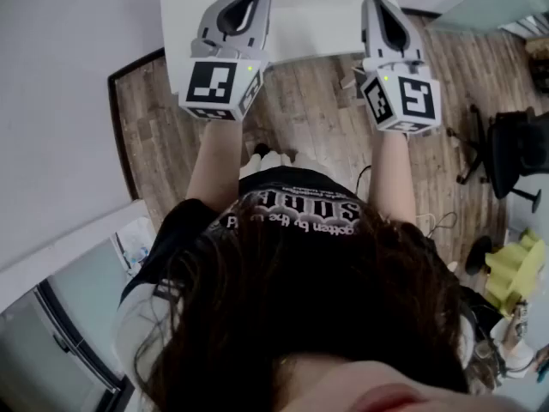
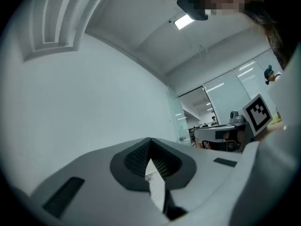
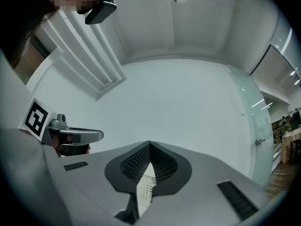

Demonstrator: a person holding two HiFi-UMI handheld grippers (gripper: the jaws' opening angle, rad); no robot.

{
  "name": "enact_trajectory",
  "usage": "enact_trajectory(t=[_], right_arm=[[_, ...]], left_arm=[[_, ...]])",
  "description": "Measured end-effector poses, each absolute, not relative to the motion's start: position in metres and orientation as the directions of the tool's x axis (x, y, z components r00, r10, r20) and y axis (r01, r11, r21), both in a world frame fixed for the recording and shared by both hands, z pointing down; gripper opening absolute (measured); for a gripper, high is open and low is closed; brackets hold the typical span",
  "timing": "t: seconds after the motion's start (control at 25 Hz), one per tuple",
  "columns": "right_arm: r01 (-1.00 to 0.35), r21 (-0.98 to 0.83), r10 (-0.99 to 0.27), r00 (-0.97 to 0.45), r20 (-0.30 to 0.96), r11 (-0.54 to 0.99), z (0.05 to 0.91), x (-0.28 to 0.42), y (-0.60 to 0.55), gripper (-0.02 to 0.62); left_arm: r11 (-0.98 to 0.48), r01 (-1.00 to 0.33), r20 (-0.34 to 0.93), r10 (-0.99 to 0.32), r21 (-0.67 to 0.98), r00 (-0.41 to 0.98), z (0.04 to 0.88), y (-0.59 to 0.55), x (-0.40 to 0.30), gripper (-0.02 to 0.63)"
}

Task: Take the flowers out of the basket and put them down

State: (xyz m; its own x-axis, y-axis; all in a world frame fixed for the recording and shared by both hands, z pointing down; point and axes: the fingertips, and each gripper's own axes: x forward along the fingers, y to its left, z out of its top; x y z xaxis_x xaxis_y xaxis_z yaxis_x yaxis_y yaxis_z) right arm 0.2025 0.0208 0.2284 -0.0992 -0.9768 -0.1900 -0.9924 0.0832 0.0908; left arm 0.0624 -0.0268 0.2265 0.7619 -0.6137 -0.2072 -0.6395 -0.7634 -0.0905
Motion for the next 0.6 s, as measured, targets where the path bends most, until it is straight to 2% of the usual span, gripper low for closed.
enact_trajectory(t=[0.6], right_arm=[[-0.989,0.087,-0.979,-0.130,-0.156,0.117,0.241,0.191,-0.005,0.026]], left_arm=[[-0.777,-0.623,-0.189,-0.600,-0.093,0.777,0.235,-0.052,0.053,0.000]])
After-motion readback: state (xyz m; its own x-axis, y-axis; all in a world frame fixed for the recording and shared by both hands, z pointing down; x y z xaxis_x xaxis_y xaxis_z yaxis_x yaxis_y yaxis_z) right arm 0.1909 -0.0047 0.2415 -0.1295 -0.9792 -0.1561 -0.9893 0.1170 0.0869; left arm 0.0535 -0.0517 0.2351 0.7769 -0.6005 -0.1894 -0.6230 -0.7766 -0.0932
